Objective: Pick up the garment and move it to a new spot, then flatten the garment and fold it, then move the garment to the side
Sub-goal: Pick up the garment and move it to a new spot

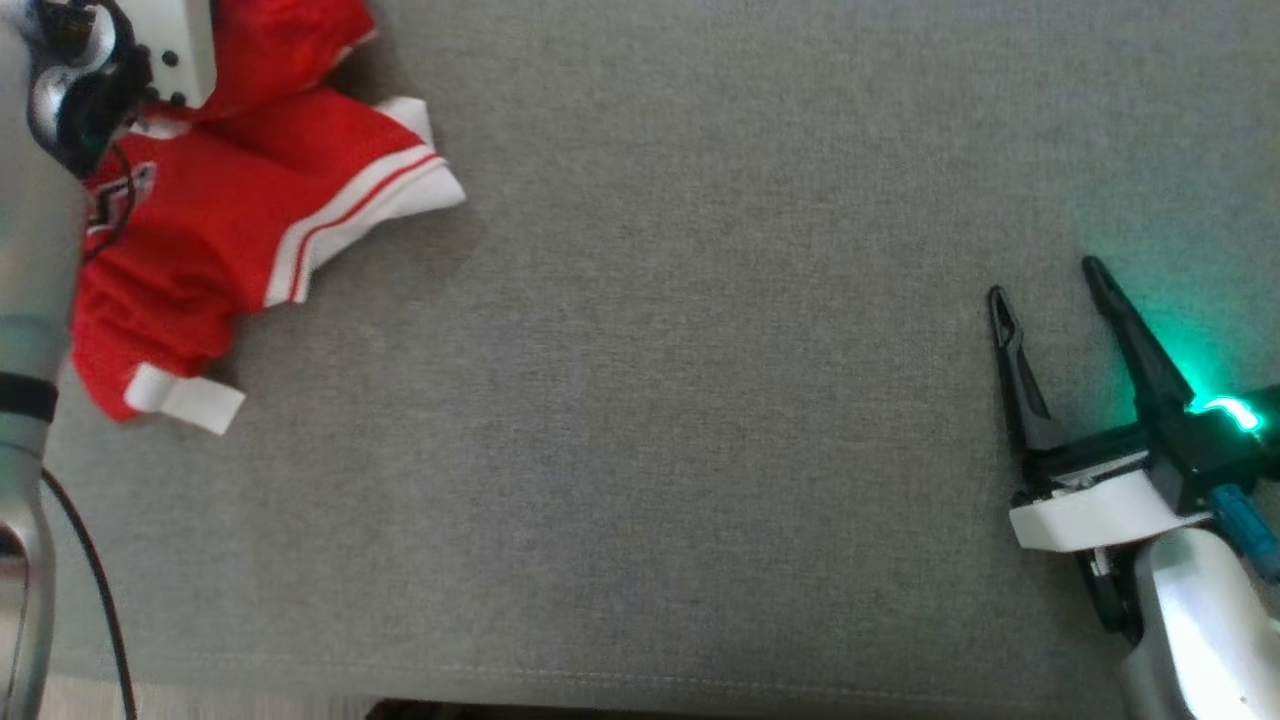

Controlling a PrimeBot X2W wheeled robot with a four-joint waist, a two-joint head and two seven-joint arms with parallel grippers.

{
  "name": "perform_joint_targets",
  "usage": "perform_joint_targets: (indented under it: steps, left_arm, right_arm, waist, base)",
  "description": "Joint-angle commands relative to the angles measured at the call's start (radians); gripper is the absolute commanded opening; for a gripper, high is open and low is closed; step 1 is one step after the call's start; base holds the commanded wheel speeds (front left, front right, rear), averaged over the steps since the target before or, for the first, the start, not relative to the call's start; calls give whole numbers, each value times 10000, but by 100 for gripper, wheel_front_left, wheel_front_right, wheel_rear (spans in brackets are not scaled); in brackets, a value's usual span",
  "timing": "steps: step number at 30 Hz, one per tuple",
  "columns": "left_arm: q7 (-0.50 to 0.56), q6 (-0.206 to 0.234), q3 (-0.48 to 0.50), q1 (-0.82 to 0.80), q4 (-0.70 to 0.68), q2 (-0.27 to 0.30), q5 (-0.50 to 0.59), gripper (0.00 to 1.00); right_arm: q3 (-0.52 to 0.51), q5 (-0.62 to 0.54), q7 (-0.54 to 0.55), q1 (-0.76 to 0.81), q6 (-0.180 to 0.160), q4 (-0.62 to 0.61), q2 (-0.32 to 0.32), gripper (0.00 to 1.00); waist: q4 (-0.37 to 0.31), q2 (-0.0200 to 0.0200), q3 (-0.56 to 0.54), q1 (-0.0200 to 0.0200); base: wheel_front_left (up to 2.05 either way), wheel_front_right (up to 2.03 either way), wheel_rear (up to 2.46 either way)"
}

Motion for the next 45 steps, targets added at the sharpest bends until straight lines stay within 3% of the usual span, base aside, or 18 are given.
perform_joint_targets:
  steps: [1,7,8,9,17,25,30,36,45]
  left_arm:
    - [311,17,206,-544,65,505,-293,100]
    - [666,16,-421,-689,1158,414,-808,100]
    - [548,16,-563,-705,1221,410,-836,54]
    - [333,16,-653,-743,1255,411,-878,0]
    - [-2521,16,-986,-1251,1083,401,-1239,0]
    - [-3688,16,-2170,-1575,-194,901,-2010,0]
    - [-4163,16,-2924,-1643,-1516,1207,-2490,0]
    - [-4379,16,-3359,-1363,-2353,1139,-3051,0]
    - [-4549,17,-3800,121,-3128,263,-4391,0]
  right_arm:
    - [52,-129,29,16,-9,130,-166,100]
    - [-54,-166,29,-240,-9,0,-134,100]
    - [-72,-162,29,-255,-9,-12,-120,100]
    - [-76,-164,29,-261,-9,-21,-120,100]
    - [45,-133,29,-85,-9,189,64,100]
    - [395,81,29,376,-9,585,716,100]
    - [562,173,29,640,-9,548,1006,100]
    - [723,373,29,746,-9,231,1155,100]
    - [1245,1072,29,680,-9,-458,1183,100]
  waist:
    - [-251,0,535,-2]
    - [-328,0,913,-2]
    - [-309,0,919,-2]
    - [-279,0,921,-2]
    - [23,0,1,-2]
    - [-300,0,-2419,-2]
    - [-961,0,-3523,-2]
    - [-1981,0,-4311,-2]
    - [-3939,0,-4665,-2]
  base:
    - [0,0,0]
    - [0,0,0]
    - [0,0,0]
    - [0,0,0]
    - [0,0,0]
    - [0,0,0]
    - [0,0,0]
    - [0,0,0]
    - [0,0,0]
